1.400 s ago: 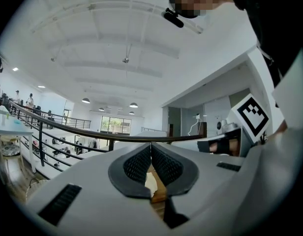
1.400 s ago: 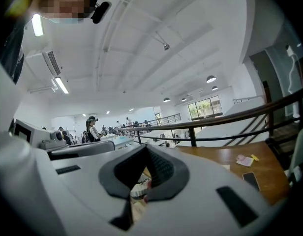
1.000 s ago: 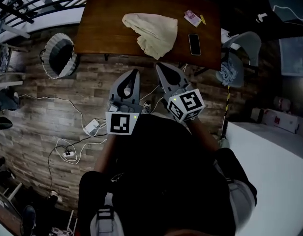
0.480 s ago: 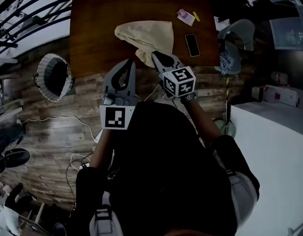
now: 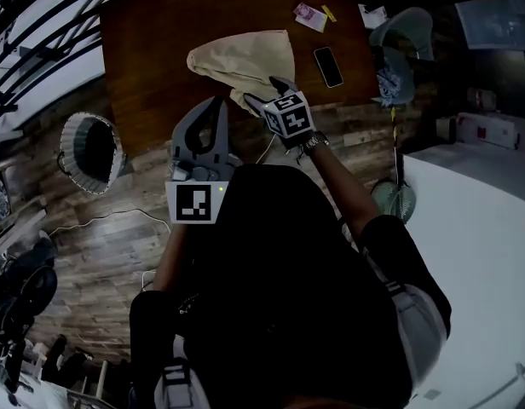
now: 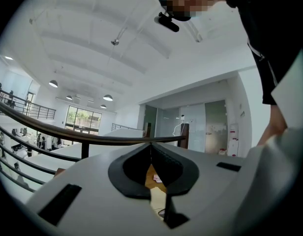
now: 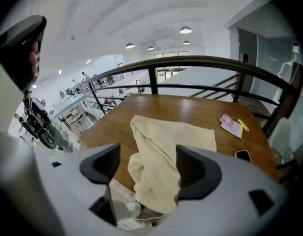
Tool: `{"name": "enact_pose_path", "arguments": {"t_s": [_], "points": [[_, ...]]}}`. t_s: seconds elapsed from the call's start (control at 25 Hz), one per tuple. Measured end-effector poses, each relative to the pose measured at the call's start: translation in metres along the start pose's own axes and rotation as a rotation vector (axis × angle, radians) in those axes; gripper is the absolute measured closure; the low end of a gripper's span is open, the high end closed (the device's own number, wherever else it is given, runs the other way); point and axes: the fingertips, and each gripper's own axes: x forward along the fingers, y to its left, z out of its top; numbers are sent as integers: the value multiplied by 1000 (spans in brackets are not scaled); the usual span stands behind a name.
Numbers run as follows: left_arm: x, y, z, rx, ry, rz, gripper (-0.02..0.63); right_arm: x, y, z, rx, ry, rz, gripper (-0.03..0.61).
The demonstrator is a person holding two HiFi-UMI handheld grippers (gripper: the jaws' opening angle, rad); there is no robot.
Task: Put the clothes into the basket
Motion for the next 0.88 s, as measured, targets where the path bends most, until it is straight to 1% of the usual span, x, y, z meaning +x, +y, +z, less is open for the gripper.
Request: {"name": "enact_pose_path", "arguments": {"t_s": [0.16,0.24,0.32,0.4,0.48,0.6,0.68,0.72,0.88], "points": [[2,11,-1,4,5,-2,600,40,-18,-28,-26,140,-16,171],[1,15,-1,2,5,3,598,57,-24,-42,-35,210,-17,151],[-1,19,-2,6,9,7,598,69,-29,-53,-49,272,-33,146],[-2,23,-2,5,9,12,598,81,-35,-62,-70,313,-69,146],[-3,26,-2,8,13,16,599,90,-40,-64,-91,331,-100,147],[-3,31,-2,10,15,24,599,99,-41,-61,-107,329,-125,151],[-3,33,-6,10,37,26,598,100,-39,-62,-113,332,-133,183],[-2,34,-8,9,41,25,599,100,-38,-64,-114,335,-132,211],[2,32,-8,1,34,8,599,97,-38,-65,-90,343,-137,363]]}}
